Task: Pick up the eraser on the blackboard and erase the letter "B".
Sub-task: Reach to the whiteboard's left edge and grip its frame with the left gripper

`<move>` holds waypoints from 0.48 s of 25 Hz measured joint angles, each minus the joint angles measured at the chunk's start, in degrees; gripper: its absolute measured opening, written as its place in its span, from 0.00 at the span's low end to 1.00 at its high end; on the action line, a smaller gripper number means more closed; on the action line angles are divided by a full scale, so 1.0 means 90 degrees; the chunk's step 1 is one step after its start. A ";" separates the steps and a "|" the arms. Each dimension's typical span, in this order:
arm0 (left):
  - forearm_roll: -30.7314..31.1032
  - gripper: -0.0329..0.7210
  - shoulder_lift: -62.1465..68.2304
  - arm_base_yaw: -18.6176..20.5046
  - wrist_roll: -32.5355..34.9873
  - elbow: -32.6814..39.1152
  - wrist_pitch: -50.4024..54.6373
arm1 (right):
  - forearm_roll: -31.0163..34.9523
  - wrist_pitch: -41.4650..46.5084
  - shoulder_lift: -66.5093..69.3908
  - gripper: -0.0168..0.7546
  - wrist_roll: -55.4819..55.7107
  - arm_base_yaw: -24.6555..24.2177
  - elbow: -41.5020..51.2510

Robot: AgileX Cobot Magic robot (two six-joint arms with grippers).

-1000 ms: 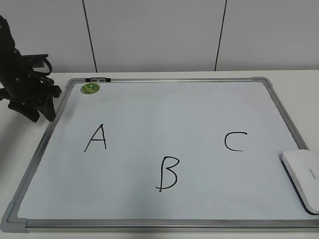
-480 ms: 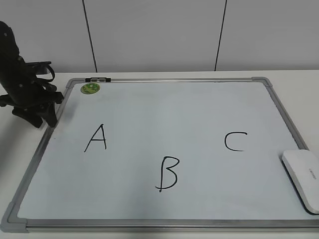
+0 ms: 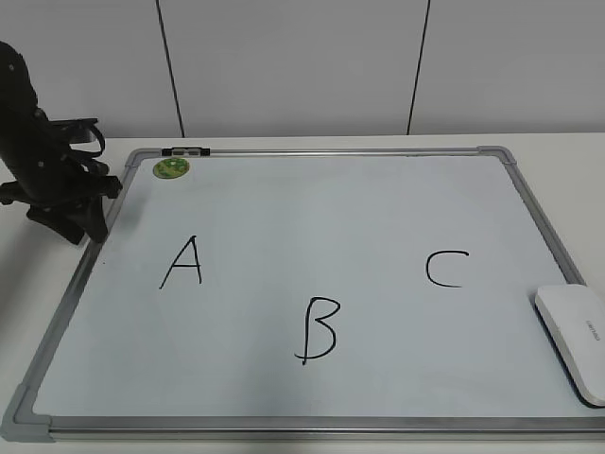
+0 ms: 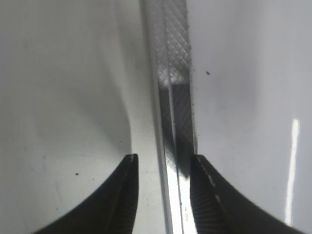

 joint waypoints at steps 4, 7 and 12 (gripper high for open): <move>-0.0029 0.40 0.0068 0.0000 0.0000 0.0000 0.0000 | 0.0000 0.0000 0.0000 0.79 0.0000 0.0000 0.0000; -0.0042 0.39 0.0093 0.0000 0.0000 -0.0031 0.0000 | 0.0000 0.0000 0.0000 0.79 0.0000 0.0000 0.0000; -0.0094 0.32 0.0104 0.0000 0.0000 -0.0035 0.0012 | 0.0000 0.0000 0.0000 0.79 0.0000 0.0000 0.0000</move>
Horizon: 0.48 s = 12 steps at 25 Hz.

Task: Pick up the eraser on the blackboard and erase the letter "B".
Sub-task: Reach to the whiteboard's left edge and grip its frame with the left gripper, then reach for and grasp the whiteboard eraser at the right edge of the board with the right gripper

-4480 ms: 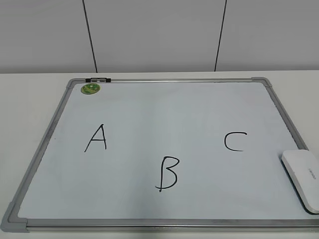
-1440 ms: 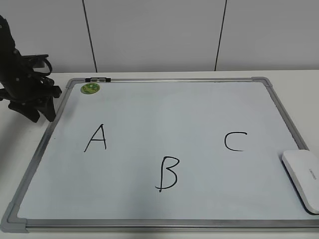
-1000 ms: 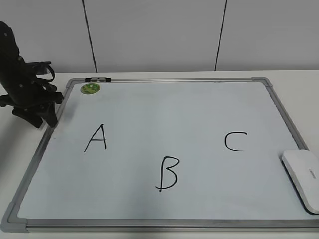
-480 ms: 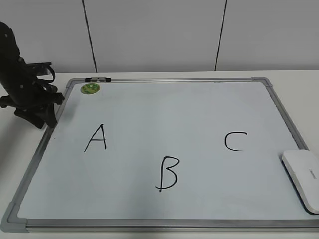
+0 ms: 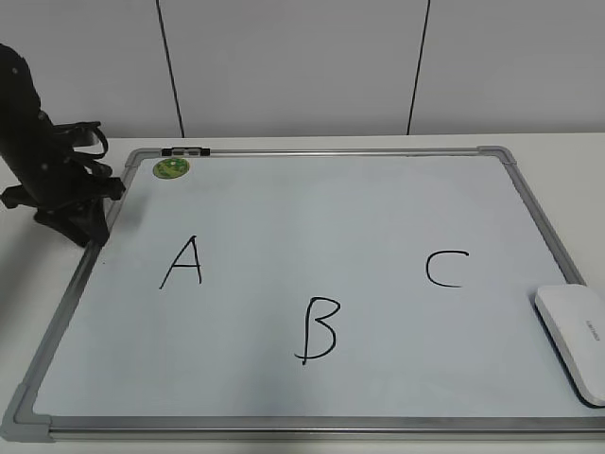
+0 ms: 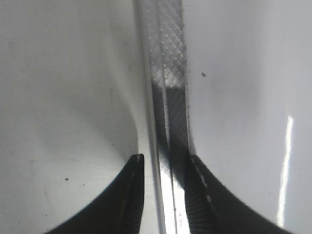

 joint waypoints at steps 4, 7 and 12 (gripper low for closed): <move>-0.0067 0.25 0.0025 0.0000 0.0000 -0.0015 0.0025 | 0.0000 0.0000 0.0000 0.79 0.0000 0.0000 0.0000; -0.0081 0.17 0.0027 0.0000 0.0000 -0.0038 0.0050 | 0.0000 0.0000 0.0000 0.79 0.0000 0.0000 0.0000; -0.0081 0.10 0.0027 0.0000 -0.0012 -0.0049 0.0065 | 0.0000 0.0000 0.0000 0.79 0.0000 0.0000 0.0000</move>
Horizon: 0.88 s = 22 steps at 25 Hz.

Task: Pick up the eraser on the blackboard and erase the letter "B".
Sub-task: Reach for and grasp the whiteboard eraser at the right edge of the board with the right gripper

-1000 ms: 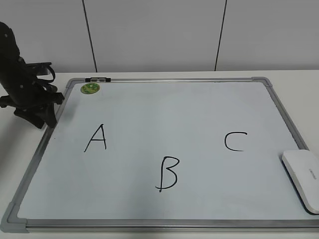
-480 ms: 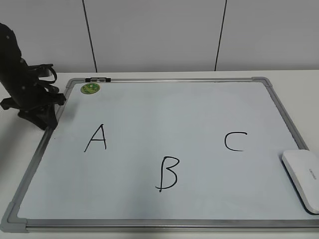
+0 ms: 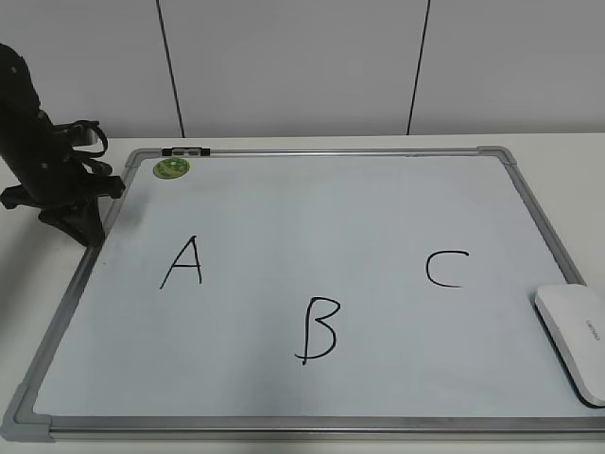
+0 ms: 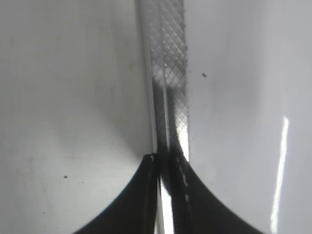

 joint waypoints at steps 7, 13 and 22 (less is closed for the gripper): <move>0.0000 0.10 0.0000 0.0000 -0.0011 0.0000 0.0003 | 0.0000 0.0000 0.0000 0.79 0.0000 0.0000 0.0000; 0.0000 0.10 0.0000 0.0000 -0.0011 0.0000 0.0015 | 0.0000 0.0000 0.0000 0.79 0.0000 0.0000 0.0000; 0.0000 0.10 0.0000 0.0000 -0.0011 -0.0013 0.0015 | 0.0164 -0.0125 0.0164 0.79 0.0000 0.0000 -0.0207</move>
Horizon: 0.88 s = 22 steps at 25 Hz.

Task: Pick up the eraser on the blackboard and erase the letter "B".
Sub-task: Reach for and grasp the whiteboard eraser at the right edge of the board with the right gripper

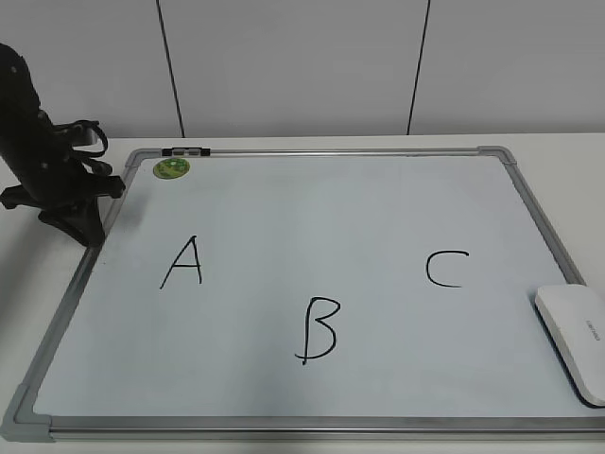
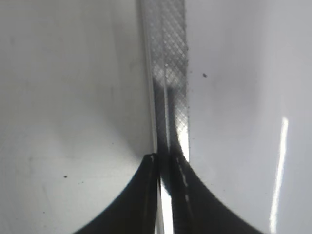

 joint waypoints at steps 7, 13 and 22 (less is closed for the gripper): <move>0.0000 0.10 0.0011 0.0000 0.0000 0.0000 0.0003 | 0.0048 -0.1094 0.1648 0.79 0.0000 0.0000 -0.0581; 0.0000 0.10 0.0011 0.0000 0.0000 0.0000 0.0014 | 0.0141 -0.1498 0.3224 0.79 -0.0094 0.0000 -0.0693; -0.0023 0.10 0.0011 0.0000 0.0000 0.0000 0.0014 | 0.0347 -0.1590 0.6025 0.79 -0.0385 0.0000 -0.0844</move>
